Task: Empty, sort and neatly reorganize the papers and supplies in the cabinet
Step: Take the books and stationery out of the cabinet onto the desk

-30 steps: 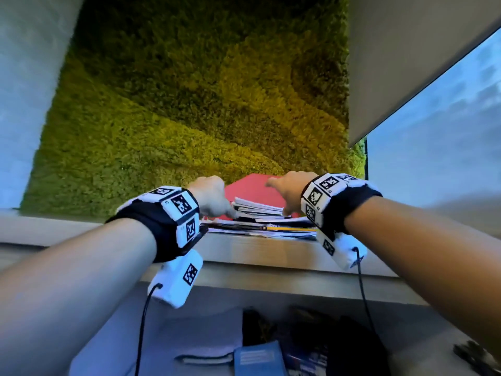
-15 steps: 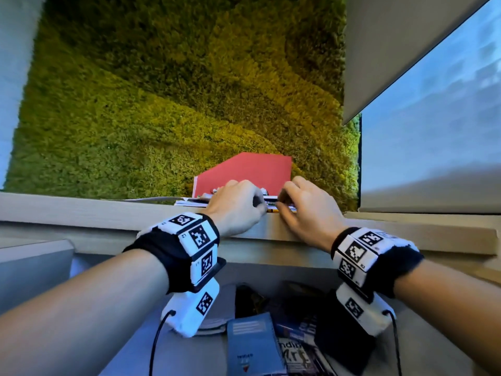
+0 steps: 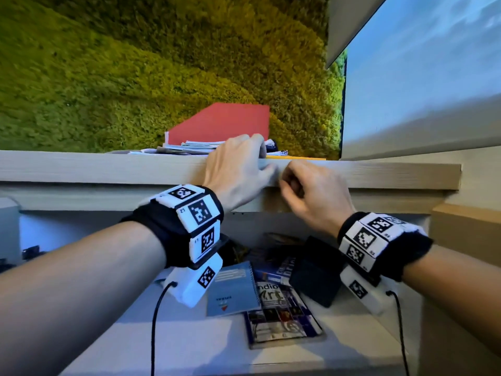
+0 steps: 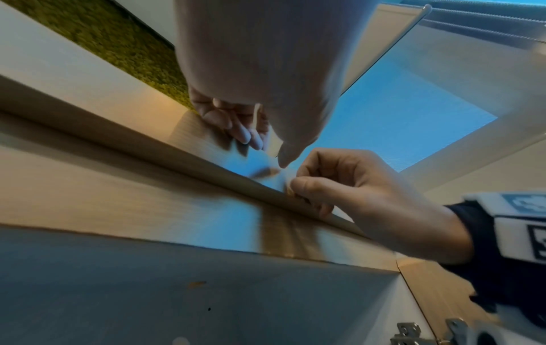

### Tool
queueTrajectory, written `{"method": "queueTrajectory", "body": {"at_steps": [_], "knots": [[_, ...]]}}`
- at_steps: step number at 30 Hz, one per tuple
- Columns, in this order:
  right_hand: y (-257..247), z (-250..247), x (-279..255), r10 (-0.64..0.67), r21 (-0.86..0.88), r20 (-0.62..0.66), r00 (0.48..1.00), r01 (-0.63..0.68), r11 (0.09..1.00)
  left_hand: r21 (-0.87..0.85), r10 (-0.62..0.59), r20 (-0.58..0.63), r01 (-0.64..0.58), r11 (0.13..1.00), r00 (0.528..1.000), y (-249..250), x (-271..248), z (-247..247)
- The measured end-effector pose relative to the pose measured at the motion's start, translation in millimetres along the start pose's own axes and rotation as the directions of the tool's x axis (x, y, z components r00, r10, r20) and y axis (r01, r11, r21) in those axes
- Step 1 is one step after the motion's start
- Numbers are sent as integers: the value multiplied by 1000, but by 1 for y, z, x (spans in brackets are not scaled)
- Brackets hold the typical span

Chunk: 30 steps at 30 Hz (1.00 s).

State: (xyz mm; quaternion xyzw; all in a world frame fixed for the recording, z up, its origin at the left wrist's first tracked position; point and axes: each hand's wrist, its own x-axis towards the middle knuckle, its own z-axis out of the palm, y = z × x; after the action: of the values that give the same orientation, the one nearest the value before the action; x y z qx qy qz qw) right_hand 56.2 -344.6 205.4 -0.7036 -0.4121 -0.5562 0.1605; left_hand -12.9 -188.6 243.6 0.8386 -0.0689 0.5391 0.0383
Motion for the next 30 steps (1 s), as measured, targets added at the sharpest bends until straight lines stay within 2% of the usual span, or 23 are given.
{"method": "queueTrajectory", "body": {"at_steps": [3,5,7,10,12,13,15,16,17,18,20,21,22,23,24,25,27,28,30], "knots": [[4,-1,-7,-20,-19,-17,1000,20,1000,-120,99,-24,-101,988,995,9,-14,9],[4,3,-20,-34,-35,26,999,35,999,-130,209,-7,-208,969,978,15,-32,19],[4,10,-41,-33,-32,108,994,36,999,-117,265,54,-258,959,963,15,-54,35],[4,29,-79,-28,-23,274,961,35,999,-147,215,178,-190,971,960,6,-89,64],[7,48,-105,-7,-46,373,928,26,999,-132,115,287,-79,988,951,-4,-112,86],[7,57,-116,10,-57,419,908,16,998,-103,54,362,-18,995,931,-10,-123,97],[9,76,-137,61,-74,530,846,-26,997,-23,-63,532,89,996,845,-23,-146,121],[8,84,-145,112,-101,606,787,-63,993,9,-101,614,121,993,783,-29,-156,132],[8,94,-153,180,-159,690,701,-96,983,30,-130,697,153,988,705,-34,-166,146],[9,104,-161,261,-241,763,591,-115,964,55,-155,774,179,982,614,-38,-175,158],[14,120,-177,403,-379,852,333,-139,915,128,-203,875,195,972,439,-39,-188,180],[16,128,-185,431,-401,873,228,-166,901,167,-230,892,191,967,388,-40,-192,188],[19,136,-194,432,-402,889,152,-194,895,198,-255,898,188,962,359,-42,-194,197],[21,143,-203,417,-389,902,107,-213,896,226,-279,901,190,955,331,-45,-196,204],[22,149,-211,399,-372,912,89,-224,901,250,-298,909,191,949,293,-49,-197,210],[23,153,-217,385,-356,918,97,-232,905,266,-309,920,194,944,243,-53,-198,214],[22,156,-227,372,-330,917,141,-251,910,258,-298,944,243,935,144,-59,-199,218],[21,156,-230,373,-326,913,164,-254,911,235,-276,954,280,931,117,-60,-199,218],[20,154,-234,380,-326,905,194,-260,909,191,-240,965,338,922,109,-59,-199,216]]}}
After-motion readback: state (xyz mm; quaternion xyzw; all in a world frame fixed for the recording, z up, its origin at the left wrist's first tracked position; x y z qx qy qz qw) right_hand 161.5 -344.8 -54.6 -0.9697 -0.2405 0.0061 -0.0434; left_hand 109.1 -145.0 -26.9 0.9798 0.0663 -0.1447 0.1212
